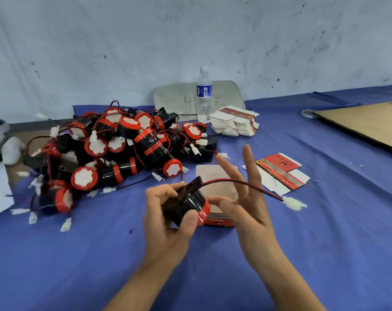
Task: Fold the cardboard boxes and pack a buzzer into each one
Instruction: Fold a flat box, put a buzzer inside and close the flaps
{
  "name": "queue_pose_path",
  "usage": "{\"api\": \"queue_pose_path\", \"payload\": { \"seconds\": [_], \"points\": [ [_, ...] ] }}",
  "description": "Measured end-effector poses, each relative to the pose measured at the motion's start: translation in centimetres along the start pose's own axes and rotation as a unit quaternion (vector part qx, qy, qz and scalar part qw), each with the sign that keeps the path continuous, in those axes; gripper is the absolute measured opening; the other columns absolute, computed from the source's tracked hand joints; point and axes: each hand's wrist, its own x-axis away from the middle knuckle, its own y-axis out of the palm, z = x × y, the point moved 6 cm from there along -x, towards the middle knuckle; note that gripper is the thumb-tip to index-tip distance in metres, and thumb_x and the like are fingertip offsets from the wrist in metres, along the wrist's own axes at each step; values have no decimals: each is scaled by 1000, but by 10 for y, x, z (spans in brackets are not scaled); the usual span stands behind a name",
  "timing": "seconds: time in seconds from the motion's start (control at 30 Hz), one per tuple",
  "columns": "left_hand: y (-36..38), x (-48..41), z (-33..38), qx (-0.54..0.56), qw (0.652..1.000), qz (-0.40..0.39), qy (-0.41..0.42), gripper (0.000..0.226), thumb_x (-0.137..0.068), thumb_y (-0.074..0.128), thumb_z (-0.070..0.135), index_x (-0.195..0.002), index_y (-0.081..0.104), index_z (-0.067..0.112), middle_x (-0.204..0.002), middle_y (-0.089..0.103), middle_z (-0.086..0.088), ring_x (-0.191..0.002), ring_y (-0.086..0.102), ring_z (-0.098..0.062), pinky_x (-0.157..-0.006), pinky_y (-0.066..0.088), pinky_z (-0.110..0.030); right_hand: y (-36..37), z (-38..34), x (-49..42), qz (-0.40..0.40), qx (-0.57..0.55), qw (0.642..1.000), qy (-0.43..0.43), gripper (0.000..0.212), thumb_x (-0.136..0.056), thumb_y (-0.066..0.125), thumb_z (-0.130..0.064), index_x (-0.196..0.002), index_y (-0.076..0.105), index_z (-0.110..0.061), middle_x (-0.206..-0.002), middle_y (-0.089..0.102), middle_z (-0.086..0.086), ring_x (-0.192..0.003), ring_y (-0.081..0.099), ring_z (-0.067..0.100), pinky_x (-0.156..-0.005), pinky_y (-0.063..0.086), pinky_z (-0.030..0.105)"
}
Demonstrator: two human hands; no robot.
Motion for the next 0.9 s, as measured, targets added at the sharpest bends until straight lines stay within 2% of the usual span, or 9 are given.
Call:
{"api": "queue_pose_path", "payload": {
  "seconds": [0.1, 0.2, 0.3, 0.37, 0.43, 0.5, 0.63, 0.73, 0.9],
  "points": [
    [-3, -7, -10, 39, 996, 40, -69, 18, -70, 56, 38, -85, 46, 37, -84, 63, 2, -54, 60, -26, -53, 51, -31, 3, 1, 5, 12, 30, 999, -20, 64, -93, 48, -7, -139, 41, -51, -142, 51, -4, -91, 71, 35, -78, 56, 35],
    [-10, -9, -19, 32, 989, 57, -129, 20, -70, 51, 43, -81, 46, 29, -79, 51, -22, -62, 51, -39, -54, 49, -35, 9, -1, 6, 8, 94, 995, -27, 50, -89, 54, -25, -128, 49, -56, -145, 46, 2, -72, 70, 34, -70, 57, 54],
    [-8, -9, -26, 22, 989, 13, -148, 40, -72, 51, 48, -82, 41, 11, -65, 47, -4, -53, 48, -17, -46, 44, -25, 4, -10, 3, 40, 148, 987, -45, 40, -84, 59, -27, -119, 59, -47, -130, 58, -7, -57, 55, 14, -61, 50, 28],
    [-5, -9, -30, 55, 982, -3, -181, 48, -72, 52, 50, -79, 39, 4, -57, 48, 1, -45, 49, -14, -39, 40, -26, 1, -18, 2, 54, 178, 980, -73, 24, -84, 62, -24, -107, 67, -32, -117, 65, -6, -77, 61, 11, -70, 46, 24],
    [-4, -10, -34, 118, 967, 0, -227, 59, -76, 56, 54, -81, 45, -4, -57, 51, -12, -42, 50, -20, -37, 41, -29, 2, -24, 2, 34, 214, 971, -100, 12, -85, 68, -27, -93, 69, -19, -105, 68, -3, -95, 65, 15, -76, 47, 22],
    [-4, -9, -38, 200, 938, 12, -281, 64, -79, 60, 56, -82, 57, -7, -59, 59, -15, -44, 56, -20, -39, 46, -26, 10, -27, 4, 2, 309, 941, -135, 25, -83, 72, -37, -96, 71, -16, -102, 68, -2, -97, 65, 12, -81, 48, 17],
    [0, -8, -37, 208, 935, -36, -283, 45, -82, 44, 51, -73, 76, 20, -68, 69, -5, -55, 64, -14, -47, 53, -25, 18, -10, 6, -5, 461, 875, -146, 63, -72, 84, -32, -128, 58, -20, -116, 58, 3, -108, 55, 10, -92, 40, 9],
    [3, -6, -35, 209, 933, -57, -287, 42, -80, 57, 59, -78, 78, 23, -80, 73, -4, -71, 70, -14, -55, 55, -24, 16, -3, 7, -4, 471, 871, -142, 66, -73, 84, -31, -132, 55, -26, -122, 55, 5, -114, 53, 12, -95, 41, 11],
    [7, -4, -33, 177, 947, -66, -261, 48, -81, 48, 51, -86, 76, 13, -87, 73, -12, -77, 68, -23, -59, 55, -26, 14, -4, 7, -14, 449, 879, -160, 59, -76, 82, -22, -128, 53, -21, -124, 57, 1, -114, 56, 16, -94, 45, 19]
  ]
}}
